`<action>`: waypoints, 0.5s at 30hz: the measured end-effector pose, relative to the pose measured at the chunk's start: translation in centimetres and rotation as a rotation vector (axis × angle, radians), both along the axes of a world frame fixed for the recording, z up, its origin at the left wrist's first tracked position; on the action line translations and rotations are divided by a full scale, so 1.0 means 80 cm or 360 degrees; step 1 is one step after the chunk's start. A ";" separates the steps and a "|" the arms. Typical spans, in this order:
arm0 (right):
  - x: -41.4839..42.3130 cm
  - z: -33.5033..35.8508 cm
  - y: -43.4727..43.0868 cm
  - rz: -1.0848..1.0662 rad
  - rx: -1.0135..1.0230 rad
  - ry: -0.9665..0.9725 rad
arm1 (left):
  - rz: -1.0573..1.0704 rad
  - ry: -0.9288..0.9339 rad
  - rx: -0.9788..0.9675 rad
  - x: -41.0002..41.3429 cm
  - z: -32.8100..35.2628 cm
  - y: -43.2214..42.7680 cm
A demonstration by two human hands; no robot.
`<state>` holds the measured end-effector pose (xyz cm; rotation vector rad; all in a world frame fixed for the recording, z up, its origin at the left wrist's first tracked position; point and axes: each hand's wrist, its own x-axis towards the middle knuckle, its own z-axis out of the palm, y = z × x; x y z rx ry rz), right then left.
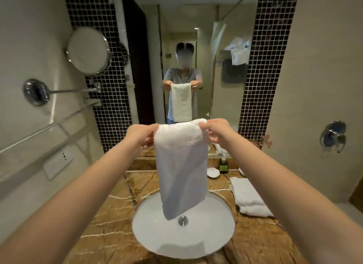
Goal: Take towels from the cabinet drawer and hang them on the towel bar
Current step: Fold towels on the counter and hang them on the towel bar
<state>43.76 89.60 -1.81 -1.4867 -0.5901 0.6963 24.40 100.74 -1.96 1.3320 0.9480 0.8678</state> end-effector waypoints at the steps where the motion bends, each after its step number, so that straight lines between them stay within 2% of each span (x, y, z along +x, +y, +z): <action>1: -0.004 0.004 0.011 0.0017 0.0008 -0.0002 | 0.0026 0.0035 0.0077 -0.009 0.009 0.007; 5: -0.022 0.021 0.057 0.0062 0.0070 -0.0043 | 0.0076 0.0112 0.0279 -0.042 0.038 0.040; 15: -0.076 0.090 0.167 0.0303 0.0178 -0.0199 | 0.0197 0.0081 0.0492 -0.116 0.105 0.106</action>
